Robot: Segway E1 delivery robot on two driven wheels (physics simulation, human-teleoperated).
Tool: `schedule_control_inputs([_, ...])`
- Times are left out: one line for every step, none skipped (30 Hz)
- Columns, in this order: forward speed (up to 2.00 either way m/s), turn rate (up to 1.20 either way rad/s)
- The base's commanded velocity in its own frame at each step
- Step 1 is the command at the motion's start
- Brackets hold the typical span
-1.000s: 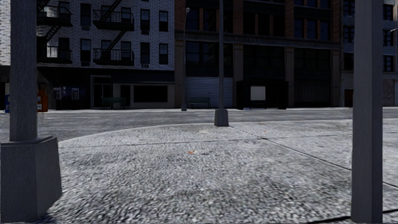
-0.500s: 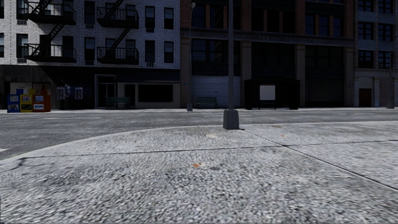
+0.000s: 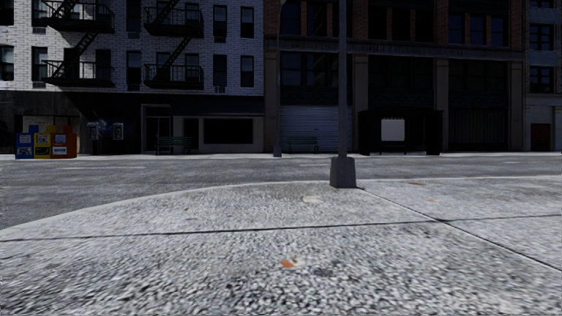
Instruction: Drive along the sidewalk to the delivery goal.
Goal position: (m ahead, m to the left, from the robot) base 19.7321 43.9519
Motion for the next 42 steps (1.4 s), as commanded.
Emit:
schedule_control_inputs([1.10, 0.60])
schedule_control_inputs([1.10, 0.60])
schedule_control_inputs([1.09, 0.60])
schedule_control_inputs([1.06, 0.60])
schedule_control_inputs([1.05, 0.60])
schedule_control_inputs([1.05, 0.60])
schedule_control_inputs([0.98, 0.60])
schedule_control_inputs([0.89, 0.60])
schedule_control_inputs([0.85, 0.60])
schedule_control_inputs([0.85, 0.60])
schedule_control_inputs([0.84, 0.60])
schedule_control_inputs([0.84, 0.60])
schedule_control_inputs([0.84, 0.60])
schedule_control_inputs([0.84, 0.60])
schedule_control_inputs([0.84, 0.60])
schedule_control_inputs([0.84, 0.60])
schedule_control_inputs([0.84, 0.60])
schedule_control_inputs([0.84, 0.60])
schedule_control_inputs([0.84, 0.60])
schedule_control_inputs([0.84, 0.60])
schedule_control_inputs([0.84, 0.60])
schedule_control_inputs([0.84, 0.60])
schedule_control_inputs([0.84, 0.60])
schedule_control_inputs([0.84, 0.60])
schedule_control_inputs([0.84, 0.60])
schedule_control_inputs([0.84, 0.60])
schedule_control_inputs([0.84, 0.60])
schedule_control_inputs([0.84, 0.60])
schedule_control_inputs([0.84, 0.60])
schedule_control_inputs([0.84, 0.60])
schedule_control_inputs([0.84, 0.60])
schedule_control_inputs([0.84, 0.60])
schedule_control_inputs([0.84, 0.60])
schedule_control_inputs([0.84, 0.60])
schedule_control_inputs([0.84, 0.60])
schedule_control_inputs([0.84, 0.60])
schedule_control_inputs([0.84, 0.60])
schedule_control_inputs([0.84, 0.60])
schedule_control_inputs([0.84, 0.60])
schedule_control_inputs([0.85, 0.60])
schedule_control_inputs([0.86, 0.60])
schedule_control_inputs([0.86, 0.60])
